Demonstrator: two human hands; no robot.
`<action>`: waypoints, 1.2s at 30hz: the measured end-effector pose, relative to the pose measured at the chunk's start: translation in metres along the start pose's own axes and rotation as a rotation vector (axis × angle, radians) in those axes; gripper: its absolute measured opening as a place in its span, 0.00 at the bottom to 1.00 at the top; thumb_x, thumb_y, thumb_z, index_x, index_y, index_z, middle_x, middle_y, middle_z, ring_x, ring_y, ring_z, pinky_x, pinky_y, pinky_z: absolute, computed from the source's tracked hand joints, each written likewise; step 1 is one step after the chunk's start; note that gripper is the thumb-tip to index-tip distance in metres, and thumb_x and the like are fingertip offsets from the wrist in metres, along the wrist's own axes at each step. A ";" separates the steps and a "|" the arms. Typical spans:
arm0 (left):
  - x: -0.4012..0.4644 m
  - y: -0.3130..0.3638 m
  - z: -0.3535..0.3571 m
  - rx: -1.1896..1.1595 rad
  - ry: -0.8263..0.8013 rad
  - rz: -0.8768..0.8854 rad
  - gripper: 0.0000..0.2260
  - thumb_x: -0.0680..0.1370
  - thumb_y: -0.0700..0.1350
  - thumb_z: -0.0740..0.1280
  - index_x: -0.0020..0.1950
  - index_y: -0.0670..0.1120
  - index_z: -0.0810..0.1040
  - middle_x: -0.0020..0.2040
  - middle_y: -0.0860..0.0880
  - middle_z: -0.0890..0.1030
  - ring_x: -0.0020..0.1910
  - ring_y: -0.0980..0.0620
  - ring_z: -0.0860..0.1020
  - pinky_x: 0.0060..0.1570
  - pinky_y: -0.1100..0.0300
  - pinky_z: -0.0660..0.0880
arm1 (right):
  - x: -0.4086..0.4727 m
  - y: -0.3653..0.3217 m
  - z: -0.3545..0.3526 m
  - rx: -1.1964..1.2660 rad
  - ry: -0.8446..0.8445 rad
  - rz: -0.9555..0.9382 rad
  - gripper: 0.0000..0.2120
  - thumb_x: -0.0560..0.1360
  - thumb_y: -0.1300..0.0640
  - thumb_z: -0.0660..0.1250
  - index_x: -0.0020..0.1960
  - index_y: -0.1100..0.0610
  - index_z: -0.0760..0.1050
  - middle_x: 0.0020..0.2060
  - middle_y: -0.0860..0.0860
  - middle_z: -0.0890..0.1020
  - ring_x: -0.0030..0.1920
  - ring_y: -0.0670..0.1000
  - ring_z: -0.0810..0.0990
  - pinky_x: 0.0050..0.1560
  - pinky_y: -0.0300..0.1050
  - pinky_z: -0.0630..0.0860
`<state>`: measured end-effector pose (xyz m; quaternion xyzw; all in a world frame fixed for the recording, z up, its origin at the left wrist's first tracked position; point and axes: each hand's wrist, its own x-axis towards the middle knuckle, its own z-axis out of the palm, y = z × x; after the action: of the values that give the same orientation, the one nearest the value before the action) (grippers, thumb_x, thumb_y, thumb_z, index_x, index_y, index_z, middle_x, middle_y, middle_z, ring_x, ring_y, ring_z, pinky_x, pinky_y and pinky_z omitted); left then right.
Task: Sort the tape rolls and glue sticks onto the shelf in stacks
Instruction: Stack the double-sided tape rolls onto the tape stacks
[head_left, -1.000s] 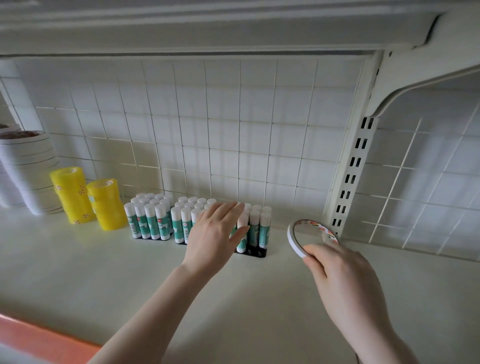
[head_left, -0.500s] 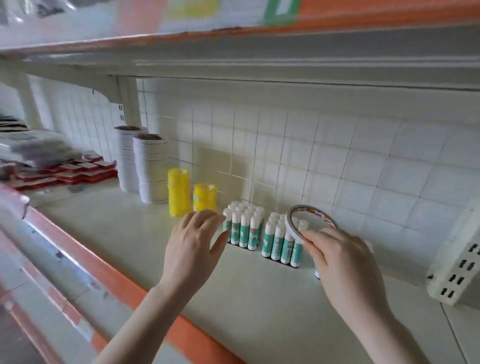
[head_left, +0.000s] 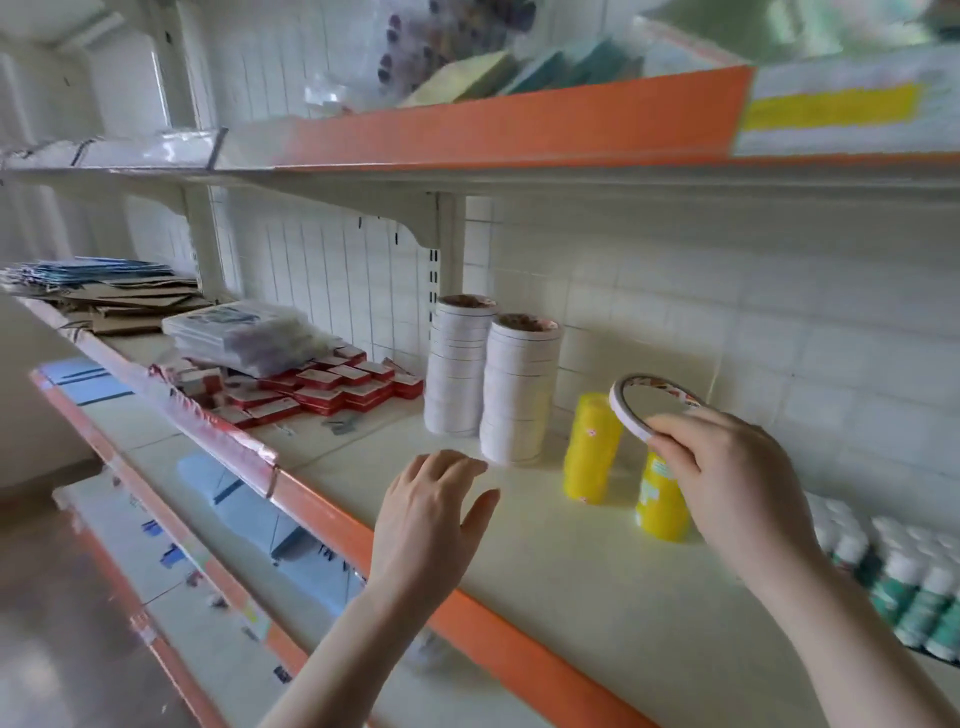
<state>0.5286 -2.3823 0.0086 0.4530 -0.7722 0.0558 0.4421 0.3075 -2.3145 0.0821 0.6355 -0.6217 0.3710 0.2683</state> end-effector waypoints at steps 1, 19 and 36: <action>0.003 -0.010 0.000 0.000 -0.007 -0.004 0.09 0.71 0.48 0.73 0.49 0.48 0.82 0.46 0.53 0.81 0.45 0.51 0.79 0.43 0.59 0.74 | 0.009 -0.007 0.006 -0.002 -0.007 0.001 0.06 0.70 0.58 0.66 0.37 0.58 0.80 0.30 0.54 0.78 0.30 0.60 0.77 0.32 0.47 0.72; 0.083 -0.121 0.077 -0.021 0.015 0.034 0.11 0.68 0.53 0.68 0.47 0.51 0.81 0.45 0.57 0.80 0.43 0.54 0.76 0.39 0.62 0.75 | 0.152 -0.028 0.121 0.036 -0.167 -0.036 0.08 0.76 0.57 0.65 0.44 0.60 0.80 0.36 0.54 0.77 0.40 0.56 0.73 0.41 0.49 0.70; 0.092 -0.136 0.105 -0.126 -0.001 0.084 0.15 0.70 0.56 0.62 0.48 0.51 0.81 0.47 0.54 0.80 0.48 0.57 0.71 0.50 0.63 0.66 | 0.161 -0.033 0.135 0.093 -0.279 0.004 0.07 0.75 0.59 0.66 0.49 0.54 0.82 0.41 0.52 0.81 0.45 0.53 0.76 0.46 0.47 0.70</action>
<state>0.5461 -2.5725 -0.0297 0.3915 -0.7927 0.0256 0.4665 0.3505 -2.5154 0.1375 0.6914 -0.6364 0.3080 0.1486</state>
